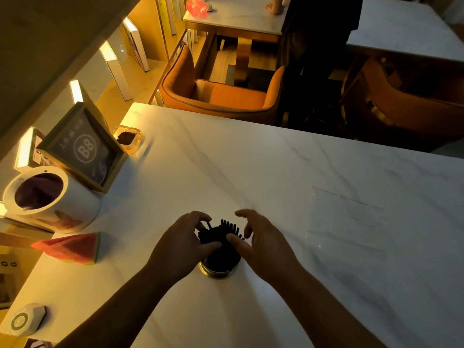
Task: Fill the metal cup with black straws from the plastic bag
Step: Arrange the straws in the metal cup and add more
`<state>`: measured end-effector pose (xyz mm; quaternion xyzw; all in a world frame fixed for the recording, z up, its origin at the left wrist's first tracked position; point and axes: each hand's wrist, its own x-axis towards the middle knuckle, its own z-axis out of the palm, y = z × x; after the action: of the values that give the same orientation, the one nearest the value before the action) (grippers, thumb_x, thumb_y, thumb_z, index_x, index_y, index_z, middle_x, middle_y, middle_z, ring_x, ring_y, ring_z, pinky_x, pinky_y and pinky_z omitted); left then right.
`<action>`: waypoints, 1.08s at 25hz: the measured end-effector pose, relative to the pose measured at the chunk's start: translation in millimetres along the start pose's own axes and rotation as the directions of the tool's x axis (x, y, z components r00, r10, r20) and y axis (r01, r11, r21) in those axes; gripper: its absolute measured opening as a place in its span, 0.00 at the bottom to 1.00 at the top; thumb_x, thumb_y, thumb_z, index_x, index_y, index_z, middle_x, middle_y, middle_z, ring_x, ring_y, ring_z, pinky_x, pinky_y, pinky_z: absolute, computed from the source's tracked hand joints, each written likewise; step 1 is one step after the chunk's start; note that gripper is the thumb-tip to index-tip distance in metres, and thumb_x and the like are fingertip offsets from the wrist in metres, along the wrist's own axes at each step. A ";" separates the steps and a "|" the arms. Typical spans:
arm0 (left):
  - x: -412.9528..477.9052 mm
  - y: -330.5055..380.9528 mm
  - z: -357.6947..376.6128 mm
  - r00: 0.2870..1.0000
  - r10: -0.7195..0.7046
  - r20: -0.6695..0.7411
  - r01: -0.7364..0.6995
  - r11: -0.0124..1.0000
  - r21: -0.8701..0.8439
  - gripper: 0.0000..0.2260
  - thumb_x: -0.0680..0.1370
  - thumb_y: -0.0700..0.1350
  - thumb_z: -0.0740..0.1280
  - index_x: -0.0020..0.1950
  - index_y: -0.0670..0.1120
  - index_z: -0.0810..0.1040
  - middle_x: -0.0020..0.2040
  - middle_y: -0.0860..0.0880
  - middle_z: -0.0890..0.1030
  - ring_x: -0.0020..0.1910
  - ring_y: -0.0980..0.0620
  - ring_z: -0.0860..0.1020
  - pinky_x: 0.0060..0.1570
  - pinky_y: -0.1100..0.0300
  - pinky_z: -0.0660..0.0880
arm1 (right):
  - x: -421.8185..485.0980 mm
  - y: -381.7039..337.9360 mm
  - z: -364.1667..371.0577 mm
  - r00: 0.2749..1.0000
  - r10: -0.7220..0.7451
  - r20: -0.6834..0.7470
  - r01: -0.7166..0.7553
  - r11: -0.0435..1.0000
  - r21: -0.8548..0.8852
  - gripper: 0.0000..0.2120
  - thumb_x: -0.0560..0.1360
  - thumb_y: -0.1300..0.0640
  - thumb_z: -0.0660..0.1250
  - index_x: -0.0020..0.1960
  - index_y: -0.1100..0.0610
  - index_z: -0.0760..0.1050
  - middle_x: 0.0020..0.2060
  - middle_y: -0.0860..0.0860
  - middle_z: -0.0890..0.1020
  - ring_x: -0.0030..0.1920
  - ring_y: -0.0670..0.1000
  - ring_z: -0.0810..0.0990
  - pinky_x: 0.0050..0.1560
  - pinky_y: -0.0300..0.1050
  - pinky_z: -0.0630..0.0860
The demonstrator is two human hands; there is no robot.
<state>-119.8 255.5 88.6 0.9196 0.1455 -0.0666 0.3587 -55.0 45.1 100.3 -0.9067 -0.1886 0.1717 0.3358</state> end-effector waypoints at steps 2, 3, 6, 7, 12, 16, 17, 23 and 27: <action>-1.1 -2.2 4.8 0.999 0.004 -0.032 -0.003 1.000 0.020 0.18 0.72 0.57 0.78 0.58 0.62 0.76 0.50 0.62 0.77 0.40 0.61 0.79 0.38 0.68 0.71 | -8.2 6.8 13.3 0.999 0.007 0.046 -0.010 0.999 0.054 0.20 0.80 0.39 0.66 0.70 0.36 0.68 0.47 0.39 0.78 0.44 0.38 0.79 0.43 0.34 0.73; -0.6 -2.5 5.6 0.999 0.008 -0.042 -0.007 1.000 0.026 0.14 0.74 0.56 0.77 0.57 0.60 0.78 0.49 0.61 0.79 0.41 0.61 0.79 0.40 0.67 0.73 | -9.3 8.7 18.0 0.999 -0.004 0.051 0.001 0.998 0.064 0.18 0.81 0.40 0.64 0.70 0.37 0.69 0.46 0.39 0.78 0.44 0.39 0.80 0.43 0.34 0.74; 2.5 -1.2 -0.6 0.999 0.025 -0.042 -0.024 0.999 0.029 0.06 0.76 0.54 0.74 0.52 0.59 0.82 0.47 0.61 0.81 0.44 0.62 0.79 0.44 0.65 0.75 | -5.3 8.6 20.1 1.000 -0.013 -0.017 0.014 0.998 0.057 0.16 0.82 0.40 0.62 0.69 0.36 0.68 0.45 0.39 0.78 0.43 0.39 0.80 0.41 0.34 0.73; 3.2 0.2 -5.1 0.999 0.042 -0.034 -0.041 0.999 0.032 0.05 0.77 0.54 0.74 0.52 0.59 0.83 0.45 0.61 0.82 0.44 0.63 0.79 0.44 0.64 0.74 | -4.1 8.7 19.0 0.999 -0.001 -0.044 0.004 0.998 0.059 0.18 0.82 0.38 0.61 0.70 0.36 0.67 0.45 0.40 0.79 0.42 0.40 0.80 0.41 0.33 0.73; 5.2 18.8 -44.8 0.994 0.106 -0.015 -0.105 0.993 0.057 0.04 0.77 0.54 0.74 0.50 0.57 0.85 0.43 0.61 0.82 0.43 0.62 0.80 0.44 0.62 0.76 | -5.8 6.3 12.2 0.997 0.001 -0.083 0.005 0.997 0.082 0.19 0.79 0.31 0.57 0.68 0.32 0.66 0.44 0.39 0.79 0.43 0.39 0.81 0.38 0.32 0.73; 3.7 36.9 -101.5 0.994 0.075 -0.078 -0.078 0.996 -0.040 0.03 0.75 0.52 0.77 0.48 0.57 0.86 0.38 0.60 0.84 0.40 0.64 0.82 0.40 0.65 0.73 | -5.5 4.8 3.3 0.991 -0.014 -0.136 0.029 0.994 0.110 0.14 0.80 0.33 0.58 0.62 0.34 0.71 0.44 0.38 0.81 0.42 0.40 0.81 0.37 0.34 0.74; 2.9 38.3 -116.8 0.995 0.043 -0.095 -0.053 0.993 -0.108 0.03 0.75 0.51 0.77 0.48 0.57 0.86 0.38 0.59 0.85 0.40 0.63 0.83 0.39 0.65 0.74 | -5.3 4.8 0.8 0.989 -0.008 -0.146 0.026 0.992 0.120 0.13 0.80 0.33 0.58 0.61 0.34 0.72 0.46 0.36 0.81 0.41 0.41 0.82 0.36 0.34 0.74; 1.6 22.0 -147.1 0.954 -0.143 -0.263 0.005 0.886 -0.464 0.03 0.77 0.46 0.75 0.48 0.55 0.85 0.43 0.60 0.87 0.41 0.57 0.86 0.36 0.66 0.78 | -5.8 -1.4 -5.7 0.985 -0.013 -0.170 0.037 0.990 0.139 0.09 0.79 0.41 0.59 0.44 0.39 0.76 0.41 0.36 0.82 0.39 0.41 0.80 0.35 0.30 0.72; 1.4 12.4 -109.6 0.888 -0.423 -0.178 0.037 0.452 -0.891 0.05 0.75 0.45 0.74 0.50 0.49 0.85 0.42 0.53 0.89 0.40 0.54 0.86 0.37 0.65 0.82 | -15.0 -15.1 -4.6 0.998 0.000 -0.062 0.017 0.963 0.267 0.13 0.77 0.36 0.63 0.43 0.43 0.79 0.35 0.43 0.82 0.34 0.44 0.80 0.35 0.37 0.77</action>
<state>-112.5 321.6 176.6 0.5752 0.3504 0.1444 0.7249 -69.5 46.3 116.5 -0.8572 -0.1571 0.1662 0.4615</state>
